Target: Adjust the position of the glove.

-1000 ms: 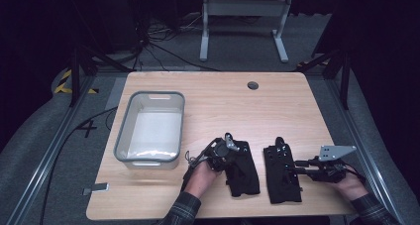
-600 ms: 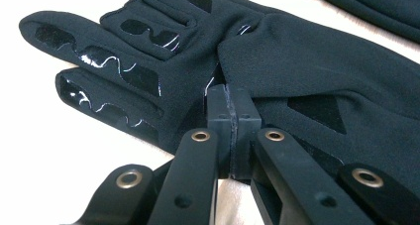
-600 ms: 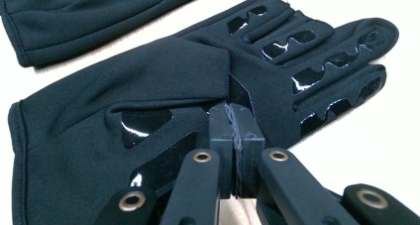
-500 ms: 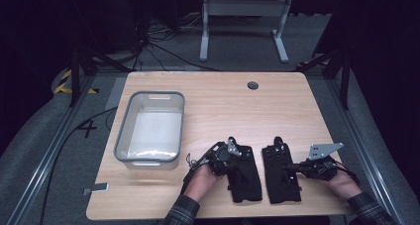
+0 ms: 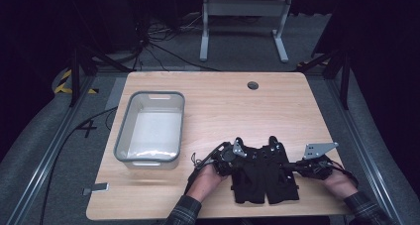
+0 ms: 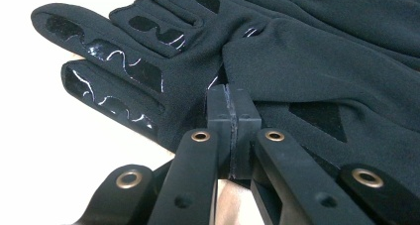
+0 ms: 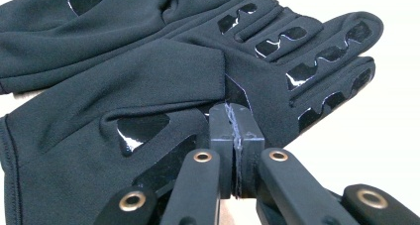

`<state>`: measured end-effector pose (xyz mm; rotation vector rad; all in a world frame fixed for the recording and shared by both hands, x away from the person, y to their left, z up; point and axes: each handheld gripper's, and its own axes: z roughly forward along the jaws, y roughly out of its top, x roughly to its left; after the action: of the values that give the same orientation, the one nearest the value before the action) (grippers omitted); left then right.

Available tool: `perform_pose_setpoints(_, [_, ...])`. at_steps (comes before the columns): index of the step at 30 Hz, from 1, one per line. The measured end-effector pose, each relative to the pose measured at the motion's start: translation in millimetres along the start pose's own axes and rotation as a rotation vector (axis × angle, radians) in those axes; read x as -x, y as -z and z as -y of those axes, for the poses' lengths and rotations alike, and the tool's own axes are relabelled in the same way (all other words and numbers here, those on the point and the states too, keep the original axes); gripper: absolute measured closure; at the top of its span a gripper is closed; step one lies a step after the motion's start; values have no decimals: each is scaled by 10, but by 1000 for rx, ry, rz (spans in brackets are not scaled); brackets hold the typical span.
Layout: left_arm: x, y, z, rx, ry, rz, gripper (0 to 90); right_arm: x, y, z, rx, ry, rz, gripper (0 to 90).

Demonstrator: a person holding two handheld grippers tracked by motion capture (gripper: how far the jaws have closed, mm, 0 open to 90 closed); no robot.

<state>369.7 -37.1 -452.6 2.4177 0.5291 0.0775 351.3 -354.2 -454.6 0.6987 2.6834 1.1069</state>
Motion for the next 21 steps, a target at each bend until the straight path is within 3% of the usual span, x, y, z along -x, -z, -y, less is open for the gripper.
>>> perform_pose_setpoints(5, [9,29,2,7,8,-8,850,-16,37,4,16,3,6,897])
perform_pose_setpoints(13, [61,168,87,42,87,-47,623,-40,123,48,30,1,6,898])
perform_pose_setpoints(14, [68,190,134,40,115,-52,605,-47,128,56,29,2,4,898])
perform_pose_setpoints(21, [76,154,218,38,179,-53,508,-91,151,101,18,19,0,898])
